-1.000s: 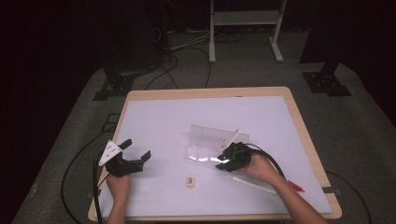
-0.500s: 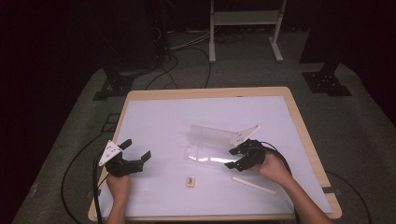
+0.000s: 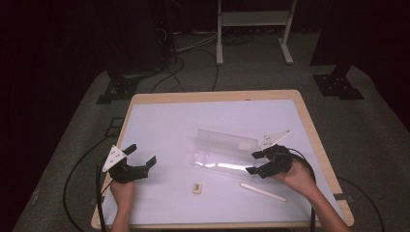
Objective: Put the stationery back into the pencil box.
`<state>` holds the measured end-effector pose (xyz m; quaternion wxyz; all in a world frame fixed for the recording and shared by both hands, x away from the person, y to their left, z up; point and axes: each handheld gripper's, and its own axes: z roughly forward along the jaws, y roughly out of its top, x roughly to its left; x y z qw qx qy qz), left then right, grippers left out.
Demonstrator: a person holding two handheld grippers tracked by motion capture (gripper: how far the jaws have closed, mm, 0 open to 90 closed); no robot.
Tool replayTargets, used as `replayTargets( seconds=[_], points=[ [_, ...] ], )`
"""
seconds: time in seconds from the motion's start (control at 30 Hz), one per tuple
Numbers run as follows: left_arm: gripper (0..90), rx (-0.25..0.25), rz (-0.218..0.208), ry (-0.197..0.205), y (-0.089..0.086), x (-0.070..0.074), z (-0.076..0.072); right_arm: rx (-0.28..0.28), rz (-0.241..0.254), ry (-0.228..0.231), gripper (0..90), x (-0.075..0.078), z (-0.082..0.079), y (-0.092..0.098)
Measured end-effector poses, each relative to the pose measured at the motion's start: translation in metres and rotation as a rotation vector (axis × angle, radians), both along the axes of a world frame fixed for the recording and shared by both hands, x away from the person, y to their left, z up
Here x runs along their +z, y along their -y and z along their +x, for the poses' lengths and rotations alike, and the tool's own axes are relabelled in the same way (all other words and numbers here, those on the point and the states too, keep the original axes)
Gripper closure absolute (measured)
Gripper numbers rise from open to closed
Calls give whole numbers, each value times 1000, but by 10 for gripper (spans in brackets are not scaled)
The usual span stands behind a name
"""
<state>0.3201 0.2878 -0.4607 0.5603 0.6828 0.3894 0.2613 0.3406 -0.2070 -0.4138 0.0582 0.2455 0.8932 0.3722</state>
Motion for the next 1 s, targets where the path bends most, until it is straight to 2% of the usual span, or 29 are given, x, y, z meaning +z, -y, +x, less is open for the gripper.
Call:
replayTargets(
  seconds=[0.37, 1.0],
  points=[
    [0, 0, 2, -1, 0, 0, 0, -70, 16, 5, 337, -3, -10, 28],
    [0, 3, 4, -2, 0, 0, 0, -143, 2, 10, 351, -8, -23, 63]
  ],
)
